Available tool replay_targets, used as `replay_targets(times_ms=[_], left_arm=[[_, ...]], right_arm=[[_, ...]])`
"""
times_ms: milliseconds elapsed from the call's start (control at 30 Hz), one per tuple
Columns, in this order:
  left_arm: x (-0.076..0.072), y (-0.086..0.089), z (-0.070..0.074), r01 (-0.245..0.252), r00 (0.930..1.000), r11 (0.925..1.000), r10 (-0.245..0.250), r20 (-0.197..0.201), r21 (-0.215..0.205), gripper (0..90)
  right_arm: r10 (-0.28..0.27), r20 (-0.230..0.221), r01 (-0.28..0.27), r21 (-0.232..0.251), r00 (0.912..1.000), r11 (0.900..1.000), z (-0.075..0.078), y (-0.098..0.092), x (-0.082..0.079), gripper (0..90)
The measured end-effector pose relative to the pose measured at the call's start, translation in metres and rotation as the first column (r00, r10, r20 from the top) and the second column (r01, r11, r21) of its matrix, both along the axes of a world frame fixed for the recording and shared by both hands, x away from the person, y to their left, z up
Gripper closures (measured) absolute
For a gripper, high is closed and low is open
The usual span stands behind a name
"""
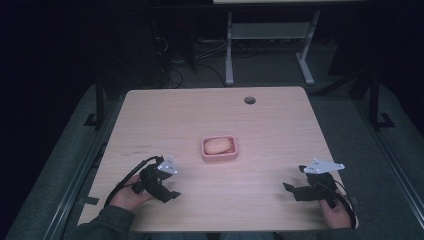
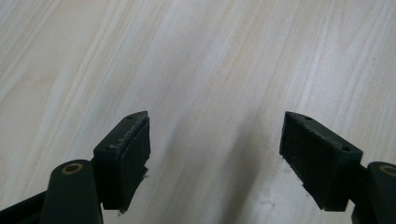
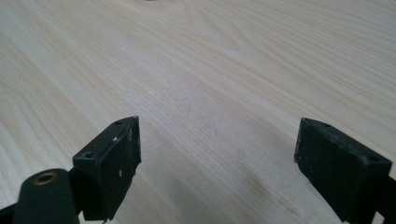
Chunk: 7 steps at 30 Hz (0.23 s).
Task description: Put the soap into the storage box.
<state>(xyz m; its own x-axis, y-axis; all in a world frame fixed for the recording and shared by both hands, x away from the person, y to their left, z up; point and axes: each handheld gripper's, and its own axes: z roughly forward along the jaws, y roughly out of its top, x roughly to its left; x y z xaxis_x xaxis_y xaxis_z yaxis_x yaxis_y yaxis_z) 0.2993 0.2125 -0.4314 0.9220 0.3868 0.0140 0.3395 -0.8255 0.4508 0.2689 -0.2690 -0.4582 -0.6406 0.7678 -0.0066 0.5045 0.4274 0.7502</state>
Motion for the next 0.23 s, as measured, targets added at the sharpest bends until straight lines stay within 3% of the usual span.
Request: replay_targets(times_ms=[233], left_arm=[[-0.012, 0.012, -0.003, -0.029, 0.9996, 0.9996, 0.029, 0.007, -0.009, 24.3]], right_arm=[[0.002, 0.005, -0.002, 0.005, 1.0000, 1.000, 0.002, 0.000, -0.002, 14.1]])
